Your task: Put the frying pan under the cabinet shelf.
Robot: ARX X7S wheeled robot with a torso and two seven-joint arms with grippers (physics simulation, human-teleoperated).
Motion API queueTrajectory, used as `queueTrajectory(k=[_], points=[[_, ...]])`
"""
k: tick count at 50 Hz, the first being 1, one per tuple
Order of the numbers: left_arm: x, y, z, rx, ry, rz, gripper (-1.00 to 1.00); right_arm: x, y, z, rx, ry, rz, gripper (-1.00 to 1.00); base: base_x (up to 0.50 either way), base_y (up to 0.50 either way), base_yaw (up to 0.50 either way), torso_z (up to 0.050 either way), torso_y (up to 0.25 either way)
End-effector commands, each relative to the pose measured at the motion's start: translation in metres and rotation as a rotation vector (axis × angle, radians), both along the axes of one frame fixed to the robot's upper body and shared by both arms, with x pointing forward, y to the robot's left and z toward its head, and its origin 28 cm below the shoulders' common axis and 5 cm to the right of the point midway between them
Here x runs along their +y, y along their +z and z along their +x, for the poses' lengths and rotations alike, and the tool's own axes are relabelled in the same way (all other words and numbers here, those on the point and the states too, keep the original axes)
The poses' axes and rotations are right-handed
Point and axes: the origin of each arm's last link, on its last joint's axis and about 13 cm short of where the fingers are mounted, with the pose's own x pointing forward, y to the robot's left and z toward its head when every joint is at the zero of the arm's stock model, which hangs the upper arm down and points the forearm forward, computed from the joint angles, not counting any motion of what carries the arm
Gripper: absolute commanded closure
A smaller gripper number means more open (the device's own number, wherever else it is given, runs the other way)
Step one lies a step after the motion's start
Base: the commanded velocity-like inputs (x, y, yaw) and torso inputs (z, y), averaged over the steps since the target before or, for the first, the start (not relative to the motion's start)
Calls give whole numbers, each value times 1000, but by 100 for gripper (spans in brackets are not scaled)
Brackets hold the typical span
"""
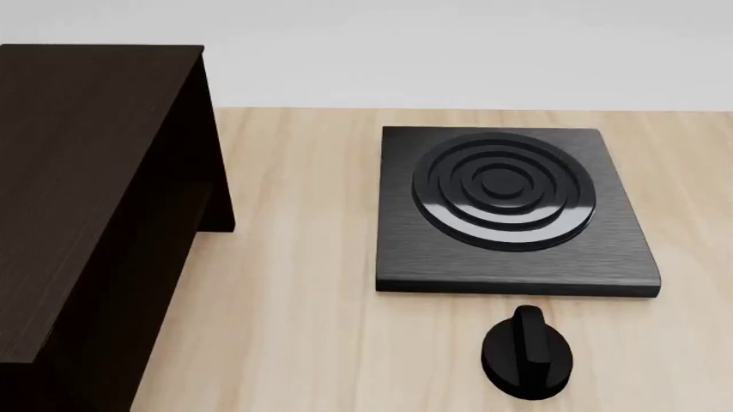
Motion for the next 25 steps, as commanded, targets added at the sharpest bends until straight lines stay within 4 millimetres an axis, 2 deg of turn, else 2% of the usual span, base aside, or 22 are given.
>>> queueTrajectory(k=[1,25], points=[[1,-2,1,3,1,-2,-100,-2,-2,0,17,-8,2,-100,0,0,0,0,0],[1,-2,3,9,-5,3,-100,-8,-14,4,50,-25,25,-100,0,0,0,0,0]])
